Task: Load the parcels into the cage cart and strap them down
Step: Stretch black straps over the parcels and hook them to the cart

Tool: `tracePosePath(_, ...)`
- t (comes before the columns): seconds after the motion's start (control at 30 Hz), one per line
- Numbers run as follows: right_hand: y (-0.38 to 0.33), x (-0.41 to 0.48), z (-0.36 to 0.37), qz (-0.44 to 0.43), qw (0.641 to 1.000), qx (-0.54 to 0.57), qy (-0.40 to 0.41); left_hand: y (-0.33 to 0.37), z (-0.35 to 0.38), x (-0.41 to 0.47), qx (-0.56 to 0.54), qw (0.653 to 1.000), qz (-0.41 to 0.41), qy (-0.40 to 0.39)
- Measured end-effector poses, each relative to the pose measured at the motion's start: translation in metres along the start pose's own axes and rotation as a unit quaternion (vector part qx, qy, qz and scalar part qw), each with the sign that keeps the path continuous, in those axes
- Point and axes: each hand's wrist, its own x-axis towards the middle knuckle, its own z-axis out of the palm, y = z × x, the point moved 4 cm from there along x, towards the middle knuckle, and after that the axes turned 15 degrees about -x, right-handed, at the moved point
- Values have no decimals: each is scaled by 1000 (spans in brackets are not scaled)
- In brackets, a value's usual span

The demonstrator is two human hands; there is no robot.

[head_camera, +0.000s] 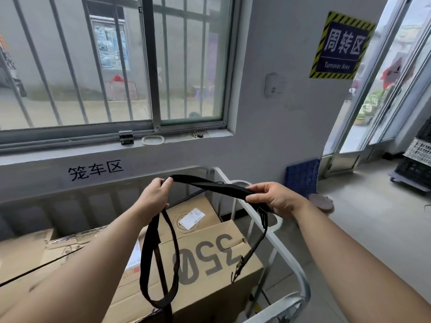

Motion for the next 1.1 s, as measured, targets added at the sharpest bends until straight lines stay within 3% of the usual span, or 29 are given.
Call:
tracePosePath(0.13,-4,-1,7,-17,1000,4,-26,-16,16,-14,144,988,-9,-62)
tracePosePath(0.3,-10,-1,30,-18,997,-15,-73,2,74,-42,86,971,44,-217)
tracePosePath(0.43,-6,-4,34,-17,997,-33,-75,2,104,-48,60,952,30,-298)
tracePosePath(0.7,36,-7,17,17,997,-66,-45,-4,119,-47,64,955,29,-288)
tracePosePath(0.97,70,-7,10,27,989,-146,-17,-10,120,-43,-7,963,2,-268)
tracePosePath(1.1,96,-9,3,53,986,-147,51,-6,110,-34,-13,973,14,-229)
